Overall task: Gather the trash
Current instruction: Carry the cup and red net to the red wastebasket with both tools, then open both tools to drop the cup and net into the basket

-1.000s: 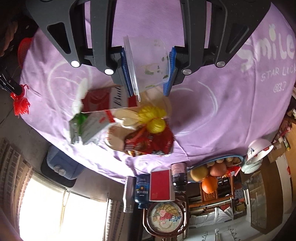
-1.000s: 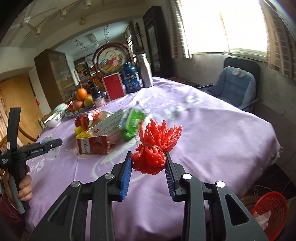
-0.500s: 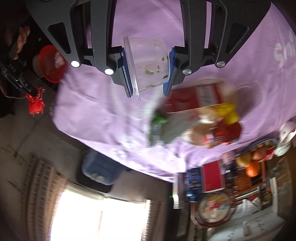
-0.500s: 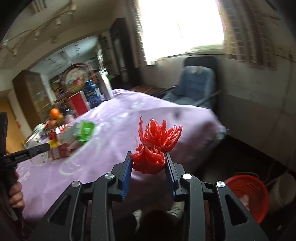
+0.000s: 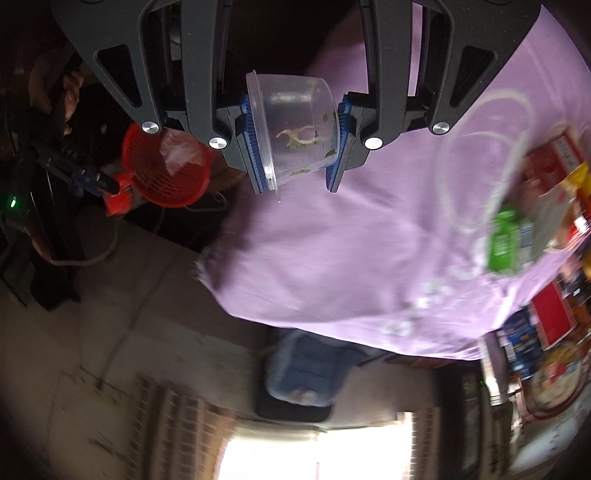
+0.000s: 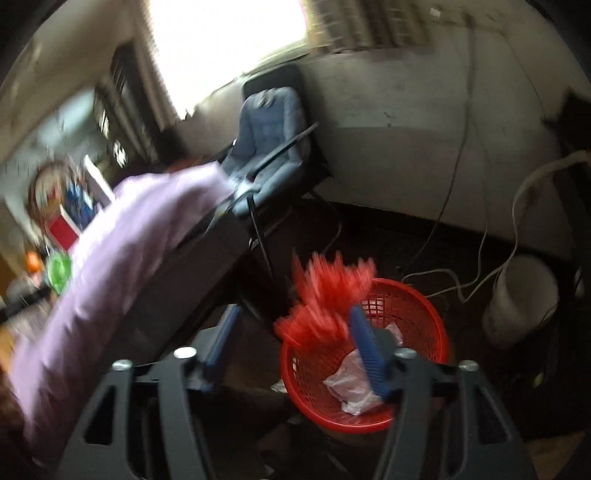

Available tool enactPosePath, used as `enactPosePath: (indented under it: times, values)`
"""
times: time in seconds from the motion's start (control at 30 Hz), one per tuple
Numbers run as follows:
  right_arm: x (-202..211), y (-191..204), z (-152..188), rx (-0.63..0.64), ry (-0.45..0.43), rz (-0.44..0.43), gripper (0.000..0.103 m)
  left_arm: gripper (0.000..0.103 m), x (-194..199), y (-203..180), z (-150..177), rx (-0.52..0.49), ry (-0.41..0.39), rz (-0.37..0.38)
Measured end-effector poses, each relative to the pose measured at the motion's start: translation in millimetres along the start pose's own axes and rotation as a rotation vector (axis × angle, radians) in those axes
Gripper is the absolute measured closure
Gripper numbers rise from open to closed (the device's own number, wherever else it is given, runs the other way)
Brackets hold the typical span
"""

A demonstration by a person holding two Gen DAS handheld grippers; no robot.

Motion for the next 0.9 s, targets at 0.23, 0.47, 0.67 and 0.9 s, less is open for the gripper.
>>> enactPosePath:
  times: [0.23,0.47,0.67,0.9]
  values:
    - [20,-45,-24,-0.088,-0.116,0.011,0.024,0.068,-49,-74,2,-0.112,0.077,0.081]
    - [26,-83,-31,-0.169,-0.156,0.043,0.018,0.068,-102,-156,15,-0.231,0.172,0.164]
    - [34,-95,-32,-0.176,-0.182,0.068,0.018,0.057,-128,-206,16,-0.293,0.213,0.218]
    - [37,-96,-30,-0.17,-0.188,0.066,0.018,0.024,-116,-197,-1,-0.261,0.159,0.185]
Point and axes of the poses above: each gripper's, at about its wrist camera, not at the fingertips, and x roughly against the way its jaws point, y to its left, z to its underside, the point moved 10 cm from there along -x, roughly the way its jaws point, and after that the axes turned 3 degrees about -y, right-handed, at the moved point
